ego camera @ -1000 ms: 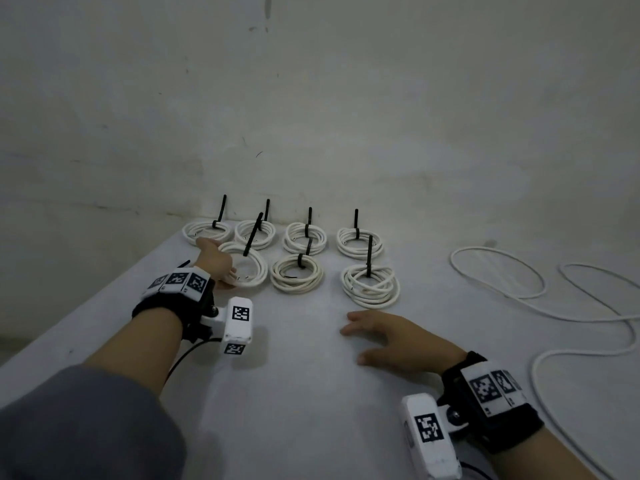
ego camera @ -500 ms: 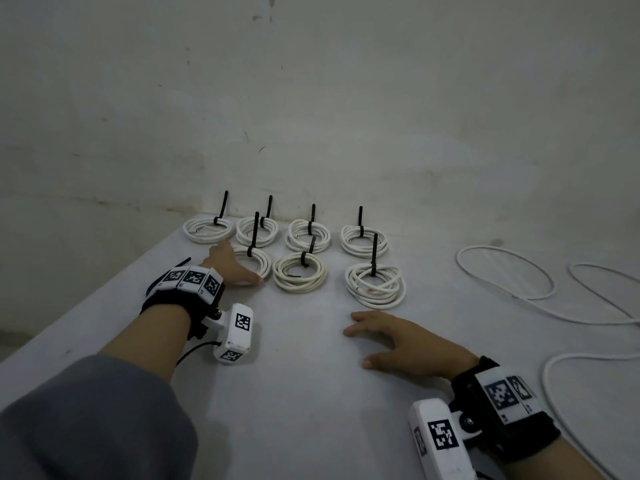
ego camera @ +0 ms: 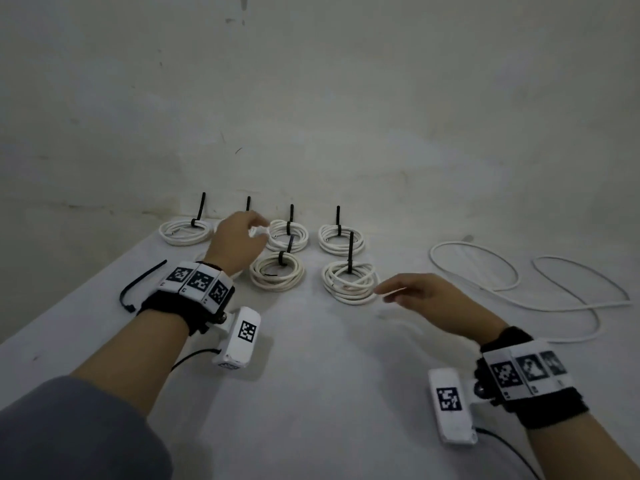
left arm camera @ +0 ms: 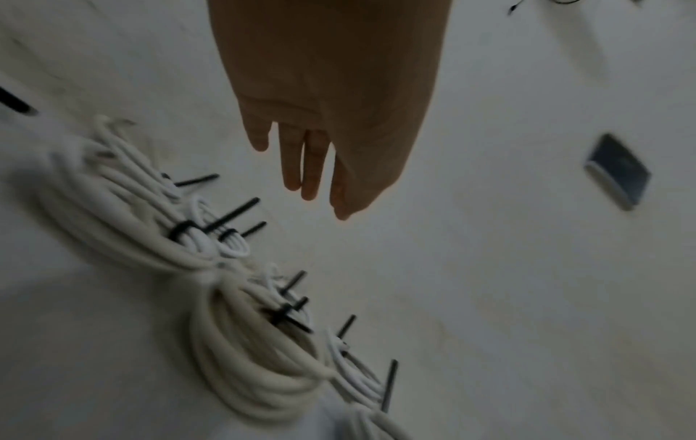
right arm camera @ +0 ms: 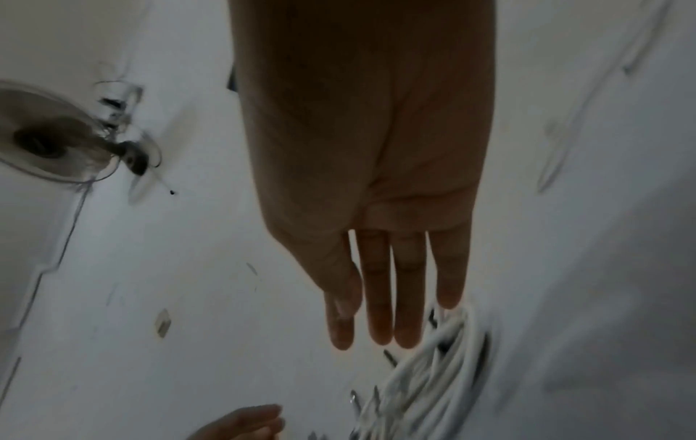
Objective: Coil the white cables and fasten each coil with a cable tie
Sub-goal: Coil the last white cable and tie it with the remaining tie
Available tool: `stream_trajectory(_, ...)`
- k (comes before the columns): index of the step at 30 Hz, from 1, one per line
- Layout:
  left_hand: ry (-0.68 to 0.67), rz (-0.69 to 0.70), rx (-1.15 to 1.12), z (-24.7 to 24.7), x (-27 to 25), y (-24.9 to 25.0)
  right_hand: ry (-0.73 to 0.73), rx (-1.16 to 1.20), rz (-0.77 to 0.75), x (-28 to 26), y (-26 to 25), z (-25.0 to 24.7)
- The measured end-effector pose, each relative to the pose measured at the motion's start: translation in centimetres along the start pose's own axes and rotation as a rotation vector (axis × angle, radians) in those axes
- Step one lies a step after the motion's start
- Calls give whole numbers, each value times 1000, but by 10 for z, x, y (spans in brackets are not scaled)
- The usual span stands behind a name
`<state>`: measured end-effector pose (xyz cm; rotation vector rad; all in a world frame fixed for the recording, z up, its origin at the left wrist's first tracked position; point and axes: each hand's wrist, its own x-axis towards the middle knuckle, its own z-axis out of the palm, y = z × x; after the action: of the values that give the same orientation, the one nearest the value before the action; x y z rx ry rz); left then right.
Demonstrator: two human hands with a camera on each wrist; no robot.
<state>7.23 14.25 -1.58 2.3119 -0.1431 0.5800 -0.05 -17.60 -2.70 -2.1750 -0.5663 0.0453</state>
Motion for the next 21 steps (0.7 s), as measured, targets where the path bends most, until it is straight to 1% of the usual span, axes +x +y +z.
stream_trajectory(2,-10,101,-75,13,-8,28,-26,-197,73,-13,8,-31)
stream_trajectory(3,-37,139,-107,20,-12,41,-74,-311,125,-20,13,-46)
stream_trajectory(6,-179,231,-153,41,-27,76,-238,-560,334,-39,30,-85)
stream_trajectory(9,-303,317,-169,61,-43,107,-375,-752,520,-50,52,-104)
stream_trajectory(11,-377,354,-171,71,-55,122,-420,-828,571,-53,64,-106)
stream_trajectory(13,-441,371,-176,79,-64,132,-413,-817,555,-54,69,-106)
stream_trajectory(15,-486,379,-169,84,-69,137,-378,-771,494,-55,67,-105)
stream_trajectory(18,-572,340,-128,89,-76,141,-226,-669,321,-52,52,-103)
stream_trajectory(21,-703,243,-152,87,-83,149,-90,-544,162,-48,25,-96)
